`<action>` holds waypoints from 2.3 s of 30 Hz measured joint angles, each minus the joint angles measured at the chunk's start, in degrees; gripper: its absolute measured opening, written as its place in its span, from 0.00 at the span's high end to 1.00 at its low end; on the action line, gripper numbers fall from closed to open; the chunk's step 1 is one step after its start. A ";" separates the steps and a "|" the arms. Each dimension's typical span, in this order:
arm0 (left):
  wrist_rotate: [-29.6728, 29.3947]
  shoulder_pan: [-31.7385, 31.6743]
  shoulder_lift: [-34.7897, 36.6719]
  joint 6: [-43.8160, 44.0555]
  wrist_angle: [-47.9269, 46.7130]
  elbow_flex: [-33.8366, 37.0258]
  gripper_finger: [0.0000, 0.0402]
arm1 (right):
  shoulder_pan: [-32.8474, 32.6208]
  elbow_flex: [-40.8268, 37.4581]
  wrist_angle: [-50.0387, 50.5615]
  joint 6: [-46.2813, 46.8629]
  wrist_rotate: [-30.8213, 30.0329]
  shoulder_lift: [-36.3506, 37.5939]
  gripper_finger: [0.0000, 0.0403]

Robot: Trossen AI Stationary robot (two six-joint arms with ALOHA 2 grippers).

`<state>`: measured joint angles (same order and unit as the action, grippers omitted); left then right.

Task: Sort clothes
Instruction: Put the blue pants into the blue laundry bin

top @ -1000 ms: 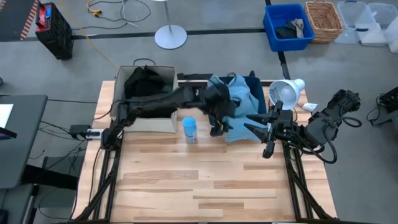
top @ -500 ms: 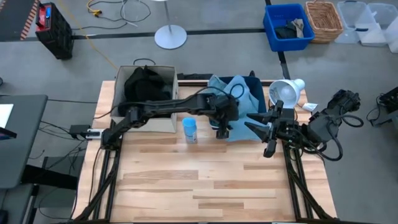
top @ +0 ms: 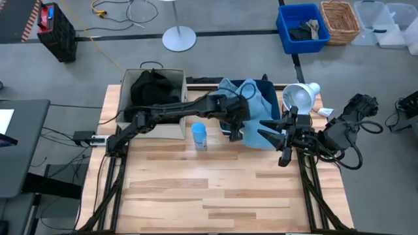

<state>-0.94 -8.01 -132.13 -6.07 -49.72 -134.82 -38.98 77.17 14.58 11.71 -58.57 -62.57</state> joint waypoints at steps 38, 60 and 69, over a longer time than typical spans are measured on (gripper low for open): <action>4.07 -8.39 3.84 21.63 4.78 21.62 0.90 | 1.56 0.00 0.60 0.37 0.17 -0.02 0.60; -0.15 -6.90 16.30 14.96 20.26 18.18 0.54 | 1.81 0.00 1.16 0.34 0.17 -0.01 0.60; -2.65 -8.81 7.91 19.86 24.82 18.18 0.97 | 0.55 0.00 0.77 0.47 0.22 -0.02 0.60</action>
<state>-3.59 -16.82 -124.22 13.79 -24.90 -116.64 -38.44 77.17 15.36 12.19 -58.35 -62.59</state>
